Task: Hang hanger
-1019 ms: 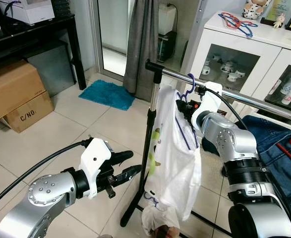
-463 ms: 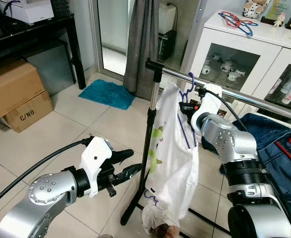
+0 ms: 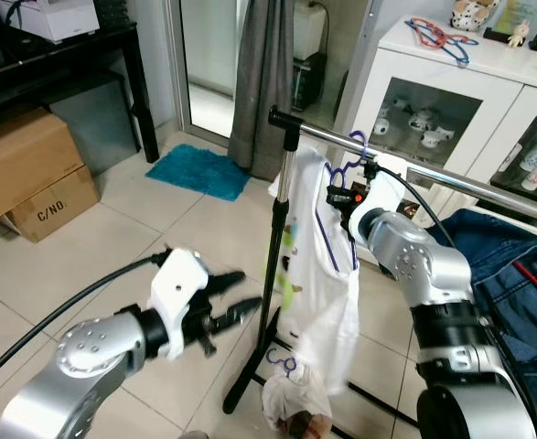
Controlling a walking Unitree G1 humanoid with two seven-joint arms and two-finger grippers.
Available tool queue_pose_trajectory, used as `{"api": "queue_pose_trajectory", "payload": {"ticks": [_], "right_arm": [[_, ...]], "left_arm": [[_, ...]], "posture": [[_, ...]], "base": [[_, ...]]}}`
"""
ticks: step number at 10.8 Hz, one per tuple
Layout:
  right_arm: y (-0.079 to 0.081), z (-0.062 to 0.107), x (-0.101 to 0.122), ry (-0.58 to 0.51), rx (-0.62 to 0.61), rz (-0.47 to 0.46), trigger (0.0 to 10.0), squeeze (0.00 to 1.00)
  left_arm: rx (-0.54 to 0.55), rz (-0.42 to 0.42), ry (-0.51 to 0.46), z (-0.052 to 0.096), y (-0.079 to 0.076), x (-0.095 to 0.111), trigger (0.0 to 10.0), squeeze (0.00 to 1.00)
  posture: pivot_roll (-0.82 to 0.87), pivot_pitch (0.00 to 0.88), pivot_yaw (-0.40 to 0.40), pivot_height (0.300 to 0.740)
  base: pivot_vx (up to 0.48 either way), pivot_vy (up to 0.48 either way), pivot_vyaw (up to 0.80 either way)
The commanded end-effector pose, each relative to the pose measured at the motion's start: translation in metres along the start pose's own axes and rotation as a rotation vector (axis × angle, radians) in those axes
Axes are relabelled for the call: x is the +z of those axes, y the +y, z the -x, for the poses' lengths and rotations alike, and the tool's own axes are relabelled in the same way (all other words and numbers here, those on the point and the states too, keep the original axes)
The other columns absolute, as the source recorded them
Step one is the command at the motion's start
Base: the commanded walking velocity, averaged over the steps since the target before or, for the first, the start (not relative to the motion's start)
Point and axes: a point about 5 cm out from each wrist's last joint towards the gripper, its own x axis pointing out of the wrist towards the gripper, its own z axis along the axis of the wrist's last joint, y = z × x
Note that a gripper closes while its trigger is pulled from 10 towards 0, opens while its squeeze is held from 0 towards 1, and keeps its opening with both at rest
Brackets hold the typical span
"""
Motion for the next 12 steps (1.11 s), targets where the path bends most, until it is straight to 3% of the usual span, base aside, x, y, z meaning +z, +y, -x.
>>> {"api": "queue_pose_trajectory", "payload": {"ticks": [1, 5, 12], "right_arm": [[-0.001, 0.007, 0.013, -0.059, 0.021, 0.023, 0.0, 0.0], [-0.002, 0.036, 0.023, -0.127, 0.05, 0.236, 0.0, 0.0], [0.002, 0.053, 0.01, -0.093, 0.089, 0.279, 0.0, 0.0]], "left_arm": [[0.081, -0.009, -0.016, -0.004, 0.007, 0.001, 10.0, 0.0], [0.152, 0.033, -0.055, -0.012, 0.009, 0.003, 10.0, 0.0], [0.166, 0.045, -0.045, -0.013, 0.009, 0.001, 10.0, 0.0]], "posture": [[0.12, 0.0, -0.062, 0.74], [0.1, 0.0, -0.064, 0.74], [0.1, 0.0, -0.064, 0.74]], "base": [[0.0, 0.0, 0.0], [0.0, 0.0, 0.0], [-0.293, 0.0, 0.0]]}}
